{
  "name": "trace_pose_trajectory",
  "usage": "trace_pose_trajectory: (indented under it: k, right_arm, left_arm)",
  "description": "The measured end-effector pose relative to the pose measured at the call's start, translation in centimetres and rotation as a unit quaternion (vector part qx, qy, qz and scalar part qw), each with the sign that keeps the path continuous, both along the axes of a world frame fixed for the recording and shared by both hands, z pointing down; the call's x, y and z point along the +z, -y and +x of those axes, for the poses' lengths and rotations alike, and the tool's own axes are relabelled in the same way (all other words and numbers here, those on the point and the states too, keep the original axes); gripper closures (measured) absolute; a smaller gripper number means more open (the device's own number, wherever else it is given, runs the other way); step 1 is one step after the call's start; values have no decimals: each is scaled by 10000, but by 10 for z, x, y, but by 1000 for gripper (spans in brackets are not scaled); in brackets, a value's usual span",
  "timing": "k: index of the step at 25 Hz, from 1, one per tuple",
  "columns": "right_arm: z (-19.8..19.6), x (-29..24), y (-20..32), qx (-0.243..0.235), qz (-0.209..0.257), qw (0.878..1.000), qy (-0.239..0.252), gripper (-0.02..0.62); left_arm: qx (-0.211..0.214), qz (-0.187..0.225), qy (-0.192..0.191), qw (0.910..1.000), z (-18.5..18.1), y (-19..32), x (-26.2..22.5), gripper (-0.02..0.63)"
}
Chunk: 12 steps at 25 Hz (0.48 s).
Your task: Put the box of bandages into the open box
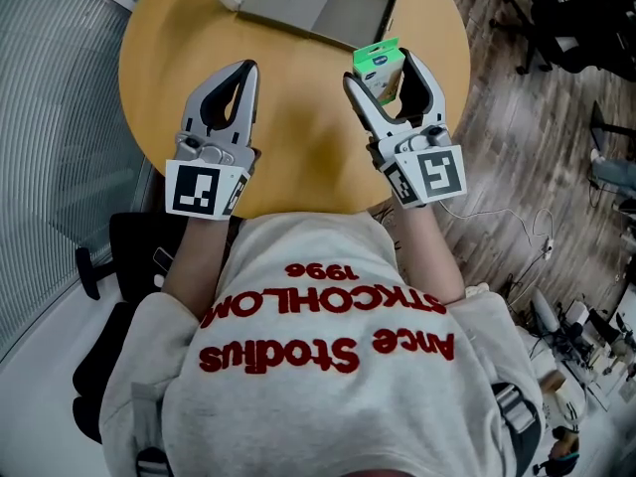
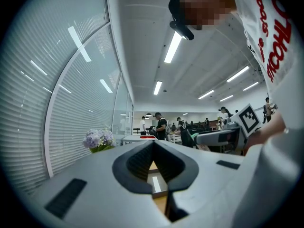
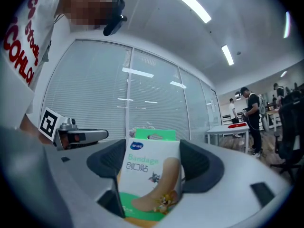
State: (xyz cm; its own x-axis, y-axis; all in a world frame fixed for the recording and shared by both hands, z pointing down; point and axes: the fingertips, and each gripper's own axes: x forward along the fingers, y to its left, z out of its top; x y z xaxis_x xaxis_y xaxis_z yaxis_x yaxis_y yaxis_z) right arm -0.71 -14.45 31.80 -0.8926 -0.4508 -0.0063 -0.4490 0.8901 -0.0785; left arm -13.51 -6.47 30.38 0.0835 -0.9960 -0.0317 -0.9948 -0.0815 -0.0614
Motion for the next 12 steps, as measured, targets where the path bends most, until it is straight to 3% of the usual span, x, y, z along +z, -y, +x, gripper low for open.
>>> trace_pose_trajectory:
  k: [12]
  right_arm:
    - [-20,58,60,100,-572,9979,-283,230]
  left_arm:
    - [-110,-319,-129,9993,-26,28,39,603]
